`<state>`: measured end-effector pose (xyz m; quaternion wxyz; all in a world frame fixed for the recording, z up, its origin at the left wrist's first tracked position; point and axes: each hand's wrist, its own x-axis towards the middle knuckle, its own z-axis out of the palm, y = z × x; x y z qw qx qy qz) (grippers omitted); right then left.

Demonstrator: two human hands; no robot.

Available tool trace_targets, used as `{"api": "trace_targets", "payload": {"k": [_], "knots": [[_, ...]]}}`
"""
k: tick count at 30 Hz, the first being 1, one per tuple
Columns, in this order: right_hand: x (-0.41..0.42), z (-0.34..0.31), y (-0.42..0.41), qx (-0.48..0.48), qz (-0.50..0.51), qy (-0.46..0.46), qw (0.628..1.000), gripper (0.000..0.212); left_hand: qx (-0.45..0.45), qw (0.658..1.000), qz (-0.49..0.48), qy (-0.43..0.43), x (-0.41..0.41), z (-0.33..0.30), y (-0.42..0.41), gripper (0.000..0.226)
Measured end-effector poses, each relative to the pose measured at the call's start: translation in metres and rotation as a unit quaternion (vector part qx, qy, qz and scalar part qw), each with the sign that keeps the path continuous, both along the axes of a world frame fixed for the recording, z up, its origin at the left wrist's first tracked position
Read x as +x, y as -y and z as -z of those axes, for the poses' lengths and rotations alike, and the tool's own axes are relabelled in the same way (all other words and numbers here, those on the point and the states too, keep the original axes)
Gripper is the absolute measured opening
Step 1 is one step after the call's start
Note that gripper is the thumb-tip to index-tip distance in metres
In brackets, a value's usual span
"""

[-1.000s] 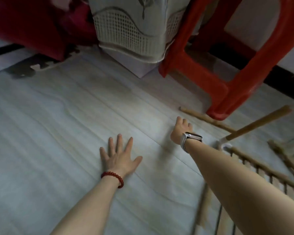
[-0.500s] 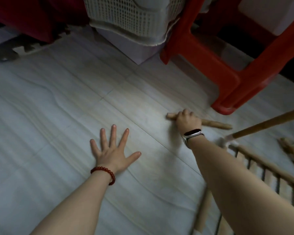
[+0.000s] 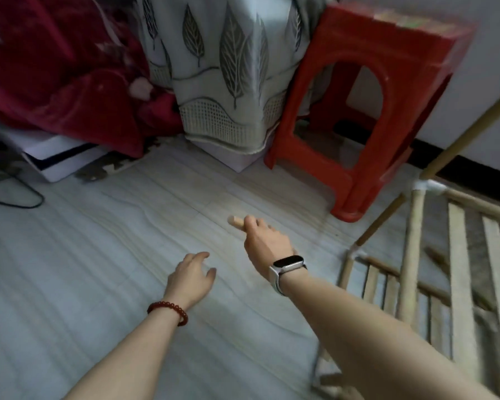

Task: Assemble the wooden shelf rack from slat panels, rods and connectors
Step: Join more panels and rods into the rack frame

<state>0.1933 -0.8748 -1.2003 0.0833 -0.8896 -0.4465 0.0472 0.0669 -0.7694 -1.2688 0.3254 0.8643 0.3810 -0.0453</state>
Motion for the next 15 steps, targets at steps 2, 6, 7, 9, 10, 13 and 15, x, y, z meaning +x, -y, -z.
{"api": "trace_targets", "payload": {"k": [2, 6, 7, 9, 10, 13, 15], "knots": [[-0.017, -0.049, 0.017, 0.100, 0.039, -0.052, 0.993, 0.014, 0.001, 0.998, 0.004, 0.062, -0.005, -0.042, 0.018, 0.041], [-0.042, -0.144, 0.086, 0.291, 0.098, -0.108, 0.946, 0.012, -0.038, 0.986, 0.053, 0.151, -0.020, -0.121, 0.084, 0.028], [-0.041, -0.157, 0.100, 0.335, 0.106, -0.123, 0.928, 0.014, -0.055, 0.983, 0.074, 0.160, -0.020, -0.127, 0.097, 0.027], [-0.051, -0.188, 0.151, 0.417, 0.132, -0.138, 0.889, 0.010, -0.087, 0.973, 0.123, 0.173, -0.029, -0.151, 0.136, 0.028], [-0.055, -0.200, 0.177, 0.456, 0.146, -0.147, 0.865, 0.007, -0.106, 0.968, 0.137, 0.179, -0.033, -0.160, 0.154, 0.030], [-0.065, -0.221, 0.244, 0.531, 0.187, -0.155, 0.812, 0.013, -0.135, 0.959, 0.173, 0.179, -0.039, -0.176, 0.201, 0.040], [-0.071, -0.223, 0.274, 0.547, 0.210, -0.168, 0.793, 0.011, -0.148, 0.957, 0.177, 0.175, -0.038, -0.178, 0.222, 0.043]]}}
